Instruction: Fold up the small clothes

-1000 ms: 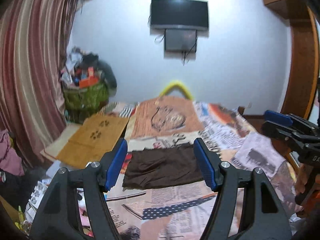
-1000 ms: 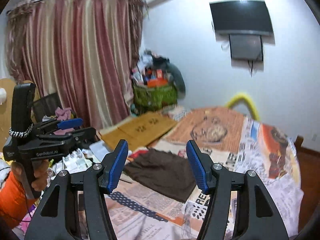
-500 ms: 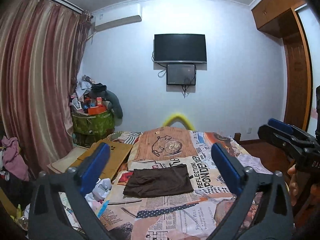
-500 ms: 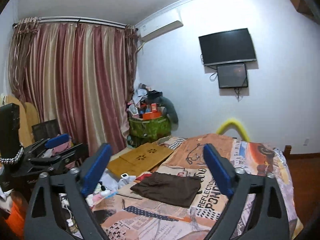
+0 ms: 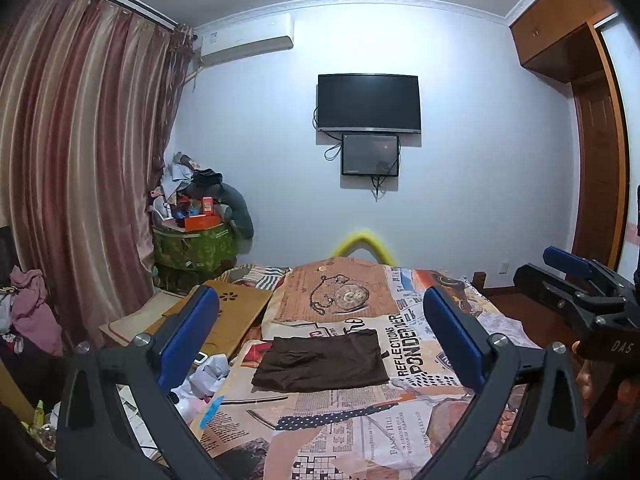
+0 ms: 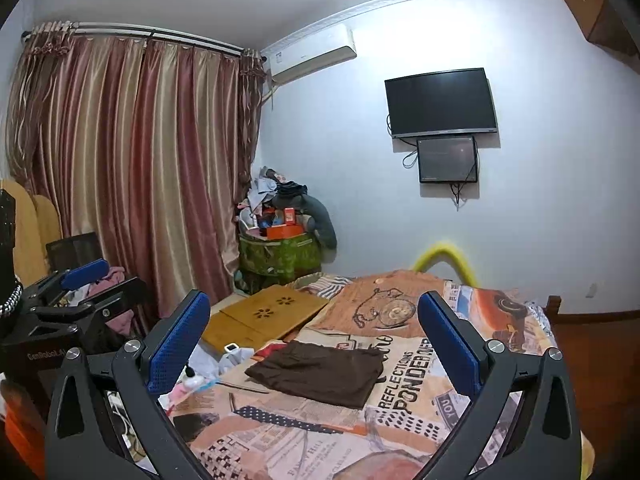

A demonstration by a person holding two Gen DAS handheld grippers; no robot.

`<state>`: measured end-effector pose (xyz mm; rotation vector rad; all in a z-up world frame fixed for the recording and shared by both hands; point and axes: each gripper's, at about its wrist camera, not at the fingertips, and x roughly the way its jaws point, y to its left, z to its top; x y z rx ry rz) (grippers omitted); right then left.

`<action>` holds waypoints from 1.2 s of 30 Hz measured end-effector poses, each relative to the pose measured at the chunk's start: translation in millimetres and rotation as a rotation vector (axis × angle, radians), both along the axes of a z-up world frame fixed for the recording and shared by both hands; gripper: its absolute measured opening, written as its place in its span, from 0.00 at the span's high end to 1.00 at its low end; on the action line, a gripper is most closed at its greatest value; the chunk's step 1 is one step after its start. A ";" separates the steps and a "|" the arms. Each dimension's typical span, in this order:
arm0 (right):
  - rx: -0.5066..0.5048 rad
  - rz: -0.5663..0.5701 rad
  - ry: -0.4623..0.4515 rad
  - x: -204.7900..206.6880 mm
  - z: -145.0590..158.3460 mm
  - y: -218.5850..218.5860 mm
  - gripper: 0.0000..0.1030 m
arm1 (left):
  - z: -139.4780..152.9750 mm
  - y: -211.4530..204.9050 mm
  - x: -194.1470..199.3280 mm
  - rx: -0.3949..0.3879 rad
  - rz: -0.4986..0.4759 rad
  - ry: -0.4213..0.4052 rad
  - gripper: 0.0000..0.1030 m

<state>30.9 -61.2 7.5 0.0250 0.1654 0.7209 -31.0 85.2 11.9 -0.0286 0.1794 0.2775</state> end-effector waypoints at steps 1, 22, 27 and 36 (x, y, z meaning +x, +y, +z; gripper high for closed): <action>-0.001 -0.002 0.000 -0.2 -0.9 -1.2 0.00 | 0.0 -0.8 0.2 0.001 0.000 -0.001 0.00; 0.007 -0.005 0.026 0.7 -3.6 -11.7 0.00 | -2.9 -1.0 8.1 -0.004 -0.012 0.017 0.00; 0.008 -0.007 0.032 1.1 -2.5 -12.9 0.00 | -3.5 0.2 9.0 -0.005 -0.013 0.017 0.00; 0.008 -0.012 0.033 0.2 -1.2 -13.3 0.00 | -7.2 2.0 13.5 -0.017 -0.012 0.024 0.00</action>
